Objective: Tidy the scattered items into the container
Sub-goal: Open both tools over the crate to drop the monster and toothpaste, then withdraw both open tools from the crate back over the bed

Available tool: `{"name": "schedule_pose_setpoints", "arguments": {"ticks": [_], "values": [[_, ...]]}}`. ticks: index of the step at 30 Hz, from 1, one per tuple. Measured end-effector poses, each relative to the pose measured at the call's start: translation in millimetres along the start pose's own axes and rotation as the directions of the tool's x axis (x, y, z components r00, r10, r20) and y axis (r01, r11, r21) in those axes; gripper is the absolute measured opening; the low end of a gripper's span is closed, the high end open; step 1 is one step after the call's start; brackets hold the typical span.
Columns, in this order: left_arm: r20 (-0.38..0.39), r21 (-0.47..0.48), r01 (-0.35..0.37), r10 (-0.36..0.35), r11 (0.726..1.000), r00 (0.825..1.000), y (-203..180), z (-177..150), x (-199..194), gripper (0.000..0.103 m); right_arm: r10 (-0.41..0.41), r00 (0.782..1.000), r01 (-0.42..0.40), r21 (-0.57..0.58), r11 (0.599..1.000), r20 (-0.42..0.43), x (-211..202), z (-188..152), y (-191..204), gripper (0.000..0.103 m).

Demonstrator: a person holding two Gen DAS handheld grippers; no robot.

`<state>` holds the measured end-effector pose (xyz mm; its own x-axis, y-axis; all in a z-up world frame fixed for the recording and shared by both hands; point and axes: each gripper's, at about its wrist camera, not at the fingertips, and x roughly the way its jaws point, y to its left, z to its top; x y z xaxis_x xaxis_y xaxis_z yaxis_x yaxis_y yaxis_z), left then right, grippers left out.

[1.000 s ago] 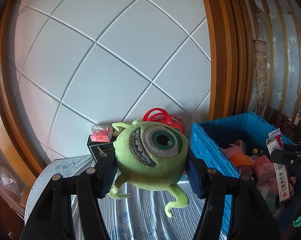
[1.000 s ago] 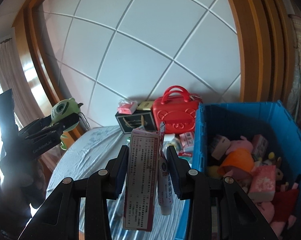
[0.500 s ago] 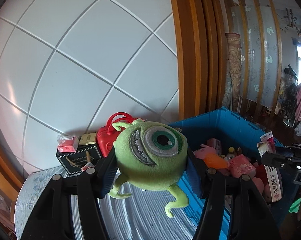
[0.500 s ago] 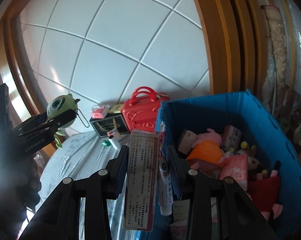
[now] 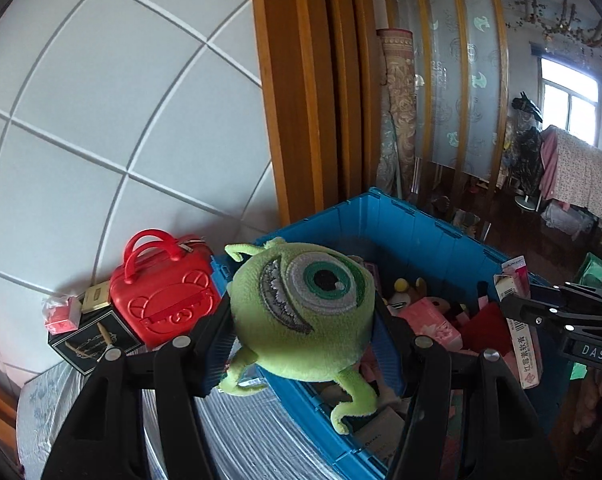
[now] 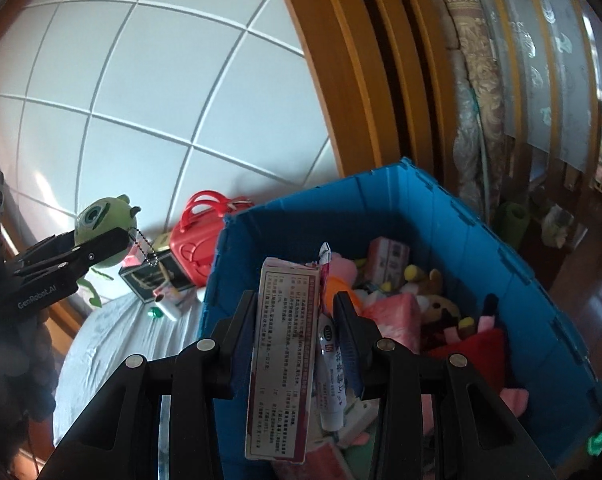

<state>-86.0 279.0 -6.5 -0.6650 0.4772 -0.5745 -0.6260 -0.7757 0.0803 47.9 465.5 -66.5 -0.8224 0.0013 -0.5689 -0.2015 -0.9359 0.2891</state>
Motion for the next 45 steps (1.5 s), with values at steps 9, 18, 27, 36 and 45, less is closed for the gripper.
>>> {"name": "schedule_pose_setpoints", "arguments": {"ticks": [9, 18, 27, 36, 45], "values": [[-0.088, 0.041, 0.080, -0.076, 0.996, 0.993, -37.7, 13.3, 48.6, 0.061, -0.071, 0.997, 0.072, 0.054, 0.996, -0.018, 10.7, -9.4, -38.0, 0.038], [-0.104, 0.054, 0.114, -0.108, 0.992, 0.989, -55.3, 16.8, 60.4, 0.061, -0.095, 0.995, 0.097, 0.079, 0.992, -0.028, 12.4, -9.6, -56.3, 0.038], [-0.106, 0.072, 0.111, -0.103, 0.991, 0.989, -71.3, 20.4, 64.7, 0.062, -0.125, 0.992, 0.127, 0.078, 0.989, -0.034, 9.1, -11.9, -64.4, 0.039], [-0.170, 0.161, 0.045, -0.018, 0.986, 0.985, -91.7, 13.4, 67.0, 0.103, -0.156, 0.988, 0.154, 0.097, 0.983, 0.017, -6.2, -10.5, -67.2, 0.102], [-0.156, 0.164, 0.027, -0.002, 0.986, 0.988, -83.8, 3.9, 48.7, 0.103, -0.140, 0.990, 0.137, 0.093, 0.986, 0.025, -17.1, -11.9, -57.2, 0.102]]}}
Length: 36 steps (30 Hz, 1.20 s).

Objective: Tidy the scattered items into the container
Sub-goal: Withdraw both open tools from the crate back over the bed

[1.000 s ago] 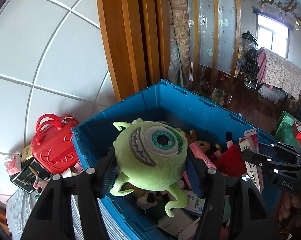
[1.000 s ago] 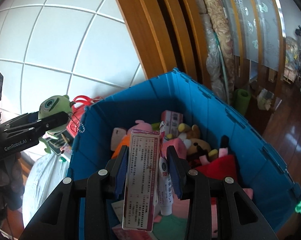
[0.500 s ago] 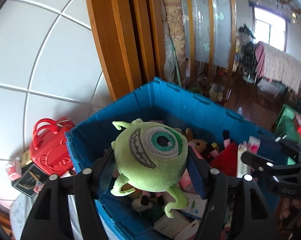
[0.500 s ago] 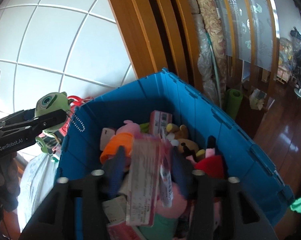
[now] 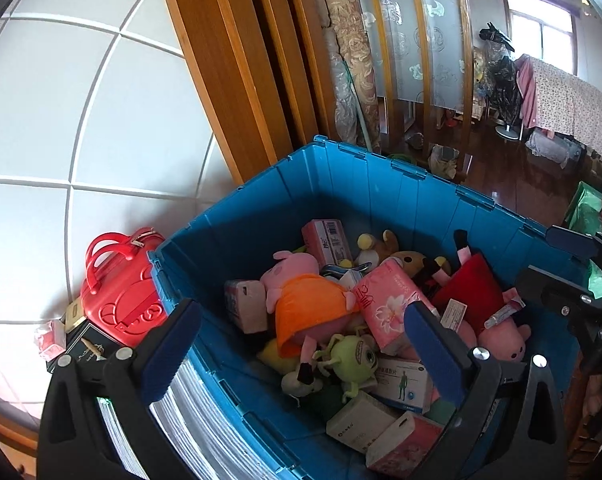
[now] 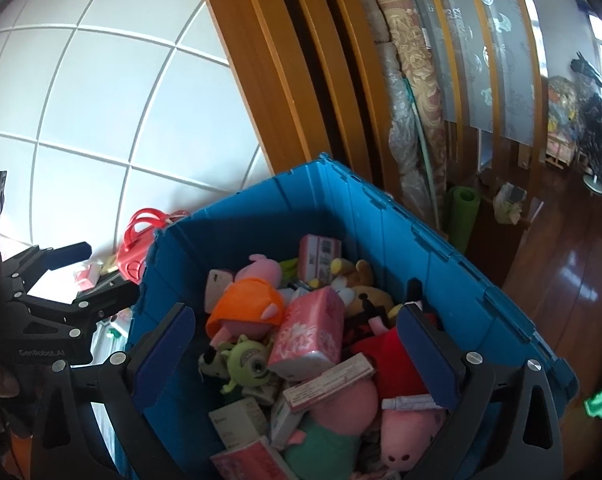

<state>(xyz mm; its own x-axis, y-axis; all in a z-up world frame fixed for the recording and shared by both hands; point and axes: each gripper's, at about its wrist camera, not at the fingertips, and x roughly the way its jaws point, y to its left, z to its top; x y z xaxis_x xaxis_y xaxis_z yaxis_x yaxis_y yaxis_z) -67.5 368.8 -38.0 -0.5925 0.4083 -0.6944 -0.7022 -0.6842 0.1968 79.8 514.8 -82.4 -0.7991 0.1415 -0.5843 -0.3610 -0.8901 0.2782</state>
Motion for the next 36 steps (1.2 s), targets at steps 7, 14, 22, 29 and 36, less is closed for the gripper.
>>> {"name": "schedule_pose_setpoints", "arguments": {"ticks": [7, 14, 22, 29, 36], "values": [[0.011, -0.025, -0.021, 0.022, 0.999, 1.000, 10.8, -11.0, -16.5, 0.103, 0.023, 1.000, -0.023, -0.028, 0.999, 0.010, -9.0, -1.9, 16.3, 0.102], [-0.021, -0.081, -0.031, 0.030, 0.996, 0.999, 31.7, -35.8, -24.3, 0.103, 0.058, 0.998, -0.057, -0.075, 0.996, 0.009, -12.7, -6.1, 39.6, 0.102], [-0.046, -0.145, -0.086, 0.080, 0.986, 0.996, 71.7, -74.0, -39.0, 0.103, 0.106, 0.994, -0.106, -0.122, 0.987, -0.003, -10.1, -10.8, 73.7, 0.102], [-0.085, -0.227, -0.154, 0.138, 0.962, 0.987, 119.9, -112.8, -51.5, 0.103, 0.161, 0.987, -0.164, -0.181, 0.970, -0.029, -2.8, -16.2, 117.9, 0.102], [-0.109, -0.295, -0.213, 0.188, 0.932, 0.976, 174.1, -150.9, -66.4, 0.103, 0.220, 0.973, -0.230, -0.244, 0.942, -0.069, 10.9, -25.1, 177.3, 0.102]]}}
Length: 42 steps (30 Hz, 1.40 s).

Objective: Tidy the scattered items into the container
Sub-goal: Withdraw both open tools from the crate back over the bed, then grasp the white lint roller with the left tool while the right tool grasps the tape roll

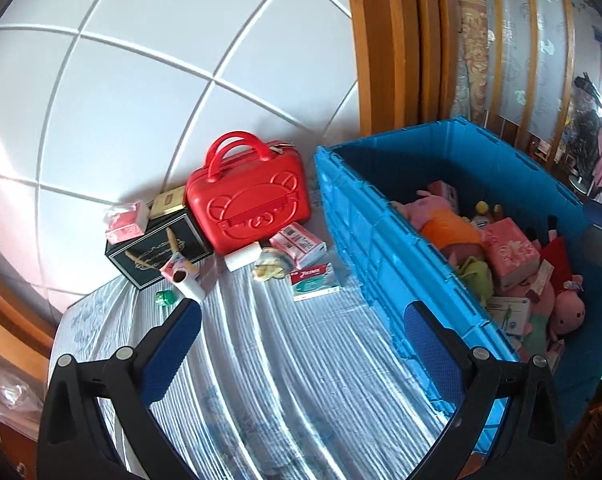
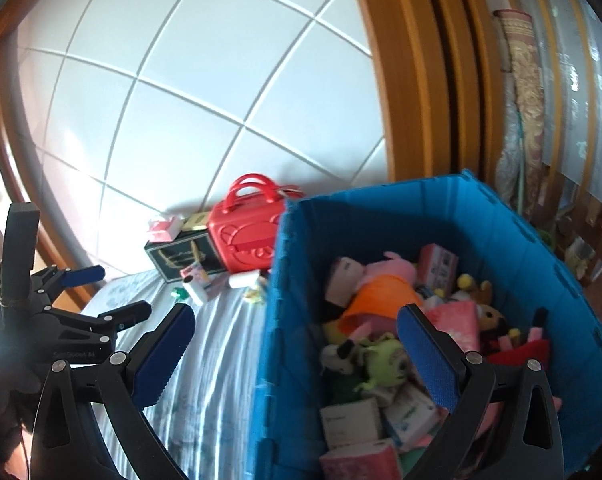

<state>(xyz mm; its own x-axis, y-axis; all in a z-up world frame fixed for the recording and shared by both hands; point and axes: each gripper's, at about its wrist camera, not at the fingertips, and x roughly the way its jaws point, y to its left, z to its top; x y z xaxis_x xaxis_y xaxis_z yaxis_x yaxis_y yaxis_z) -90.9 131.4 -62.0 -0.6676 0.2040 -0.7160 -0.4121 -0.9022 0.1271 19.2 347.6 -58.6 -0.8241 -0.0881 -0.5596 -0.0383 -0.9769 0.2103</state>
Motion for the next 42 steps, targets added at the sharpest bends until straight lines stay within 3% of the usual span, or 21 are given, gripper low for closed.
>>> {"name": "schedule_pose_setpoints", "arguments": {"ticks": [12, 25, 31, 36, 42], "values": [[-0.034, -0.110, -0.058, 0.055, 0.992, 0.998, 111.8, -34.4, 18.7, 0.103, 0.065, 0.995, -0.073, -0.107, 0.992, -0.076, 67.2, -7.8, 104.4, 0.102], [-0.091, -0.165, -0.063, 0.049, 0.984, 0.995, 196.5, -67.2, 84.8, 0.103, -0.019, 0.977, -0.016, -0.164, 0.986, -0.210, 199.8, -65.3, 170.8, 0.102], [-0.106, -0.206, -0.095, 0.074, 0.974, 0.992, 232.9, -74.8, 148.2, 0.103, -0.073, 0.967, 0.025, -0.195, 0.980, -0.246, 296.3, -88.0, 170.7, 0.102], [-0.136, -0.264, -0.123, 0.089, 0.957, 0.987, 259.2, -84.9, 222.9, 0.103, -0.144, 0.960, 0.086, -0.236, 0.968, -0.241, 381.3, -84.6, 156.3, 0.102], [-0.159, -0.263, -0.160, 0.121, 0.952, 0.980, 277.5, -91.2, 306.2, 0.103, -0.190, 0.948, 0.110, -0.299, 0.948, -0.254, 473.7, -80.6, 134.2, 0.102]]}}
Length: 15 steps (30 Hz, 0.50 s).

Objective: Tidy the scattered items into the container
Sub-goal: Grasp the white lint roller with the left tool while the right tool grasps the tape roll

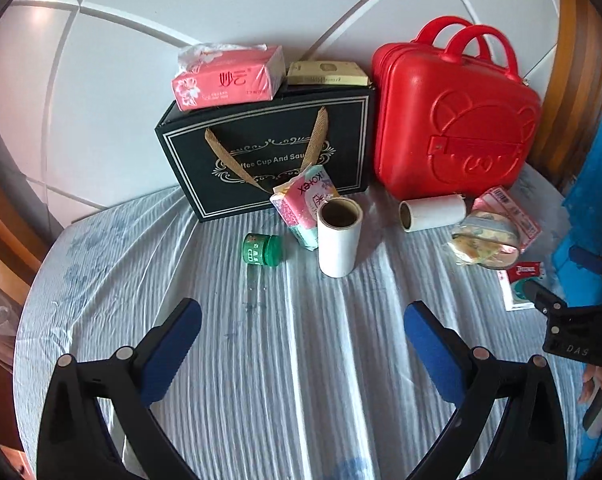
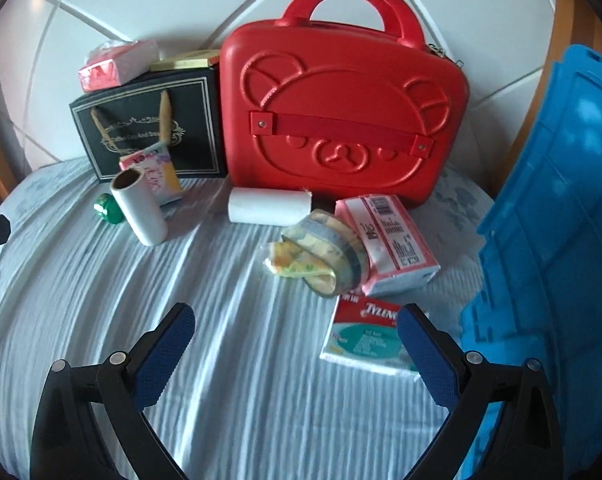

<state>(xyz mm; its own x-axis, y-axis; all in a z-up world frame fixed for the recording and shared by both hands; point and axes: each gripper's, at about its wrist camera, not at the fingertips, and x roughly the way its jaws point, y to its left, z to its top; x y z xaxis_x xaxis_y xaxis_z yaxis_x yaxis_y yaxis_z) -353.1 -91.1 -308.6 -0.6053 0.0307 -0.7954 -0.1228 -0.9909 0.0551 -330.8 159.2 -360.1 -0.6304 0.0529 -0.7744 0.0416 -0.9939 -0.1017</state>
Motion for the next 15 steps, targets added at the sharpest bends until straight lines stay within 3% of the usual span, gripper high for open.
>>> {"name": "schedule_pose_setpoints", "arguments": {"ticks": [7, 12, 15], "values": [[-0.006, -0.051, 0.031, -0.032, 0.998, 0.999, 0.5, 16.5, 64.1, 0.103, -0.058, 0.998, 0.050, -0.214, 0.975, -0.029, 79.3, 24.1, 3.3, 0.102], [-0.034, -0.041, 0.008, -0.009, 0.999, 0.999, -11.6, 25.2, 104.3, 0.103, -0.037, 0.996, 0.004, -0.362, 0.932, -0.083, 112.5, 20.4, 15.4, 0.103], [-0.048, -0.037, 0.003, -0.004, 0.999, 0.999, -18.2, 27.4, 123.0, 0.103, -0.004, 0.991, -0.047, -0.379, 0.924, -0.131, 127.4, 14.7, 17.8, 0.103]]}}
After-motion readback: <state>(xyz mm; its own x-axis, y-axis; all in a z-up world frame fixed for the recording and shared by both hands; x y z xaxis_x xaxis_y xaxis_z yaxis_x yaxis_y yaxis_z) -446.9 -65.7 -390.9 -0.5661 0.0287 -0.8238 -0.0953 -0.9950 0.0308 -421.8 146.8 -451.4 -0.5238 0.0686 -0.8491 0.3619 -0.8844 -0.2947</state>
